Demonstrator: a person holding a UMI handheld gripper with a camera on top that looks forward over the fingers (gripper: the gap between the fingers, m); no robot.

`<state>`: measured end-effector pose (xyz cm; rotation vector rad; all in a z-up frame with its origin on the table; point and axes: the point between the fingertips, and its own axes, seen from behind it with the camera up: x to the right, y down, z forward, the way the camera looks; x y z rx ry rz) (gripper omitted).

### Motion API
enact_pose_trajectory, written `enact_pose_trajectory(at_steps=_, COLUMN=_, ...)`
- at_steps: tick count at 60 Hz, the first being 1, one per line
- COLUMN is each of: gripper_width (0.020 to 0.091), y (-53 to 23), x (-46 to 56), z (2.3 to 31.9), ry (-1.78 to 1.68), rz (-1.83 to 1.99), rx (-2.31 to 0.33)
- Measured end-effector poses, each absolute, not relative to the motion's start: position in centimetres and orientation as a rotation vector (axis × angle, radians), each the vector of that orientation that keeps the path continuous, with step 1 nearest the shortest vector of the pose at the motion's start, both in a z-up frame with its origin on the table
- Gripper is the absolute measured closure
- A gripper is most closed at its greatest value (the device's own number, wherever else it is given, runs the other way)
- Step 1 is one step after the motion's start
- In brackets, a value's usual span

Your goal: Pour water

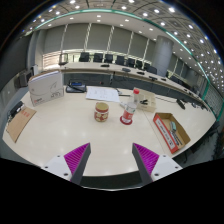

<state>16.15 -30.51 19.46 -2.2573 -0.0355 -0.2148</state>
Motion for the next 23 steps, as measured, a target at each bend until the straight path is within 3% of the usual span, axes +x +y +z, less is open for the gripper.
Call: enact_pose_trajectory(at_steps=23, gripper_width=0.0247, y=-34.2, x=11.8, z=20.7, ry=-0.076, rz=-0.179, rx=-2.244)
